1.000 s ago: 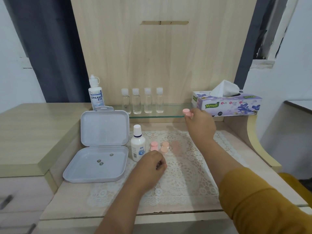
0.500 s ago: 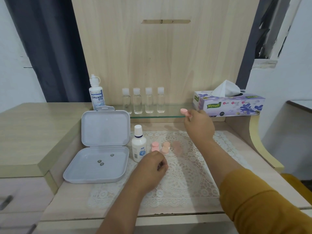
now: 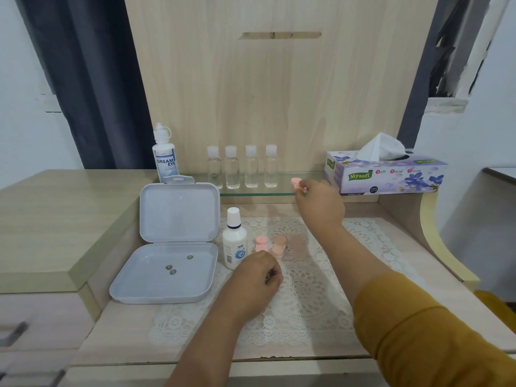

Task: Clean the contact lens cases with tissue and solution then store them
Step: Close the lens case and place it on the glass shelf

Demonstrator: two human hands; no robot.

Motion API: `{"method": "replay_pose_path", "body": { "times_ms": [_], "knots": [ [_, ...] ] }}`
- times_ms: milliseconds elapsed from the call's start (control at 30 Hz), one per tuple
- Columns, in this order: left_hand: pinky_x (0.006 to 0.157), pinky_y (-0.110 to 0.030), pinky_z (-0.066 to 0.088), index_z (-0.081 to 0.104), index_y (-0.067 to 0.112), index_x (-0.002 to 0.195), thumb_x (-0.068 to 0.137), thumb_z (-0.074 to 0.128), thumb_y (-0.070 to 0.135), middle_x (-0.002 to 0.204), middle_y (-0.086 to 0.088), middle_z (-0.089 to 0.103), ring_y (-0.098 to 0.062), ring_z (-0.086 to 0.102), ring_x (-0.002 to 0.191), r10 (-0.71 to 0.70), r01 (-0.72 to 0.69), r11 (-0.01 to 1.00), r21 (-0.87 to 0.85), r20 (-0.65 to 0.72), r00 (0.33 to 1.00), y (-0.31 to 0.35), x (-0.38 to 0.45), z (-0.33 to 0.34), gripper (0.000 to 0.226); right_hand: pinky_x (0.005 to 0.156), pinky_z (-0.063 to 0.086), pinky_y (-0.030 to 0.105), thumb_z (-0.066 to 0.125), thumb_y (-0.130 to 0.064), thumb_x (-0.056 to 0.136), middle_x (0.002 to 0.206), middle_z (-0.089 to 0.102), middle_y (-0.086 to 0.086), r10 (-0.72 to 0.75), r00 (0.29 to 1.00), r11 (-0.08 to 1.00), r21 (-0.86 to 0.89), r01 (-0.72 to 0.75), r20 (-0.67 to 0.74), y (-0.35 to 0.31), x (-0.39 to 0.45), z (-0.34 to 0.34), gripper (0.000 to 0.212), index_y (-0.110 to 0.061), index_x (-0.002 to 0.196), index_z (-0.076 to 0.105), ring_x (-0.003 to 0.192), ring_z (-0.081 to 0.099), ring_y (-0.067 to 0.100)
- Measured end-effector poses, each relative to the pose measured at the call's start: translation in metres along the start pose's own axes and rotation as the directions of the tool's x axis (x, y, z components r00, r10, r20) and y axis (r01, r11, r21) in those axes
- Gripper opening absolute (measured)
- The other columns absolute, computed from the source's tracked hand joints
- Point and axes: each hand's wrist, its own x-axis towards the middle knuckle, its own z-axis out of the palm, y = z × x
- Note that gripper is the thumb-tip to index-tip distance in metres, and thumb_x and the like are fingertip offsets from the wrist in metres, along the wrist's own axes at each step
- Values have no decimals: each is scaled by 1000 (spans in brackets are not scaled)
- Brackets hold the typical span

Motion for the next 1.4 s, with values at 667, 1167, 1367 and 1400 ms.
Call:
{"method": "replay_pose_path", "body": {
  "times_ms": [667, 1167, 1367, 1400],
  "knots": [
    [76, -17, 45, 55, 26, 79, 90, 59, 17, 88, 12, 54, -2, 50, 81, 4, -4, 1000, -8, 3, 1000, -1, 1, 0, 15, 74, 46, 35, 46, -31, 100, 118, 65, 3, 24, 999, 997, 68, -26, 26, -5, 3, 11, 31, -25, 127, 60, 107, 57, 28],
    [74, -15, 43, 56, 23, 79, 91, 59, 17, 86, 11, 53, -2, 49, 81, 28, -28, 1000, -3, -10, 1000, 0, 1, 0, 13, 72, 48, 35, 48, -22, 99, 108, 68, 5, 16, 999, 999, 39, -18, 41, -11, 6, 11, 29, -29, 121, 65, 103, 57, 29],
    [72, -16, 42, 56, 21, 79, 90, 60, 15, 84, 11, 52, -2, 48, 80, 26, -27, 1000, -12, -16, 1000, -2, 1, 1, 13, 70, 42, 32, 47, -25, 100, 106, 69, 5, 19, 998, 999, 26, -20, 52, -11, 6, 9, 28, -29, 121, 64, 103, 57, 28],
    [72, -14, 41, 56, 21, 79, 90, 60, 15, 84, 12, 52, -1, 48, 79, 28, -28, 1000, -8, -17, 999, -2, 1, 1, 13, 71, 42, 32, 46, -27, 100, 107, 69, 4, 16, 999, 999, 27, -17, 52, -12, 5, 8, 29, -29, 123, 63, 103, 57, 28]
  ]
}}
